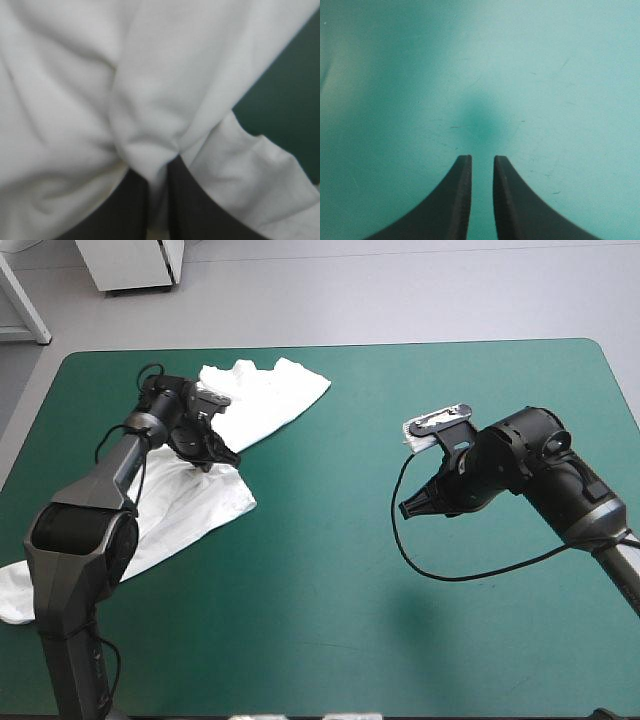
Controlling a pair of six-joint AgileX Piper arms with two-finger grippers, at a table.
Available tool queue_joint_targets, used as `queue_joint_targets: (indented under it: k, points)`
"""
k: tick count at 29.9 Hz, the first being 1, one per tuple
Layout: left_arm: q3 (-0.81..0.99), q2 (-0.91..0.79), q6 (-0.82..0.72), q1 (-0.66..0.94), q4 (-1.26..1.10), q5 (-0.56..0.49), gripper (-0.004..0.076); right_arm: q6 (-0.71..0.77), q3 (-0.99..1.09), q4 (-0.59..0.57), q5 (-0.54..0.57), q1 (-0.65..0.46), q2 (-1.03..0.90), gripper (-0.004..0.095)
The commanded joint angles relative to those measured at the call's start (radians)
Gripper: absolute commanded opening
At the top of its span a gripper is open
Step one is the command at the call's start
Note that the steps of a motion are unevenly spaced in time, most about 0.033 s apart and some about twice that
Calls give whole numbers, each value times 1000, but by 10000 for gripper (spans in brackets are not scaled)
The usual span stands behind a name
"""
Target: Fold the cloth
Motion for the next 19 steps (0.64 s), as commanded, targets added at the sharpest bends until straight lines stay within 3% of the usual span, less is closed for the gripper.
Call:
queue_joint_targets:
  k: [1,19]
  points:
    - [-13,-37,27,-133,-110,-2,-9,0,-70,-13,-22,-4,-35,158]
    - [-38,-55,27,-707,-113,13,-9,0,-124,-17,-23,-4,-35,158]
